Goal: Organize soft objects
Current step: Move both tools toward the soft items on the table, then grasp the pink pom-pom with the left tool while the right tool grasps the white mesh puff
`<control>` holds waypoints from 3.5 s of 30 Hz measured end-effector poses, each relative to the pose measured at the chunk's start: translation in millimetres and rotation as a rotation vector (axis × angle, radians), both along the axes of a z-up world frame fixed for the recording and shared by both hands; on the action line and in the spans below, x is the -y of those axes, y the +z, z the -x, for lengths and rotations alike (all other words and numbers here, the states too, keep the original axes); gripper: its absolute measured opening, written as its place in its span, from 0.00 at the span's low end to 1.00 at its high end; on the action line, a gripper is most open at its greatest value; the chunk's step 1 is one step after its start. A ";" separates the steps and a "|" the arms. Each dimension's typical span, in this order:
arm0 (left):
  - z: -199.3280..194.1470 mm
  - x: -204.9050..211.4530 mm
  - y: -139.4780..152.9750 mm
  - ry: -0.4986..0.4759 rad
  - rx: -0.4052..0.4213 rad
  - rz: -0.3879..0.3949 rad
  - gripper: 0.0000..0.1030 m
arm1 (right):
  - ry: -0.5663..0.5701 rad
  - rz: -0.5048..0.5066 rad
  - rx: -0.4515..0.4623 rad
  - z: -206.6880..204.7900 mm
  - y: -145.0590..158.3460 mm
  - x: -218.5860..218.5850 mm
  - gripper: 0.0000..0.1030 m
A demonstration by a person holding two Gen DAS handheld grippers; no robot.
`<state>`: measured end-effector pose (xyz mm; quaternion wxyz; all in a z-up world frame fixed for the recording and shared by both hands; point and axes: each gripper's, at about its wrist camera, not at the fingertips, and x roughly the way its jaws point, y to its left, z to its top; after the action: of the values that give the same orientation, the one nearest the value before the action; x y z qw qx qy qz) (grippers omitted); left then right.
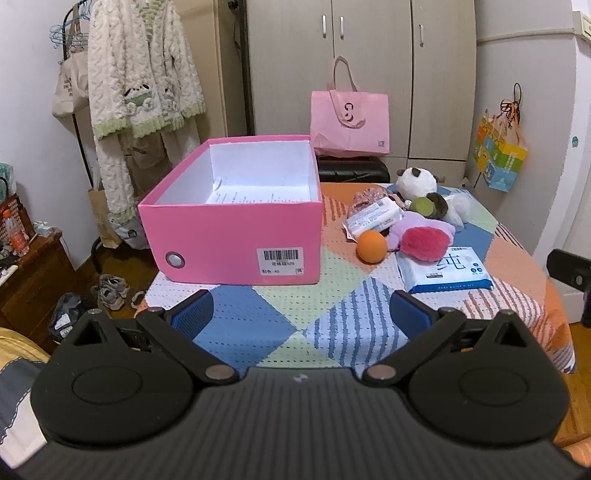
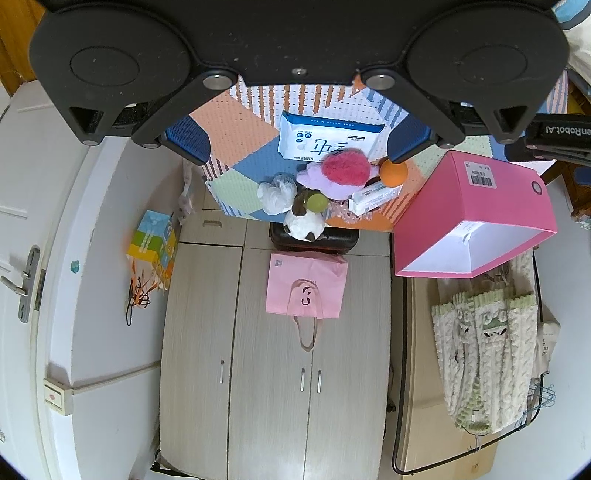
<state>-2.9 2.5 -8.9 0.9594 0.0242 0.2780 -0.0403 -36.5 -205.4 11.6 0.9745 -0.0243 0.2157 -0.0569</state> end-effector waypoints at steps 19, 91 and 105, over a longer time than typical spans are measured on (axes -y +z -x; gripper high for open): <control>0.2 0.6 -2.5 -0.006 -0.005 0.001 1.00 | -0.009 0.002 -0.017 -3.6 -2.1 1.3 1.00; -181.6 130.1 -73.2 -0.458 -0.176 0.086 0.59 | 0.308 -0.257 -0.219 -267.3 -95.3 143.0 0.73; -187.8 129.0 -69.6 -0.484 -0.203 0.120 0.54 | 0.396 -0.034 -0.248 -292.4 -110.1 112.5 0.62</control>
<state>184.9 -126.5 -78.5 0.8888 0.0290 0.3561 -0.2871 255.8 -317.9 -98.5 0.9329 -0.0565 0.3259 0.1423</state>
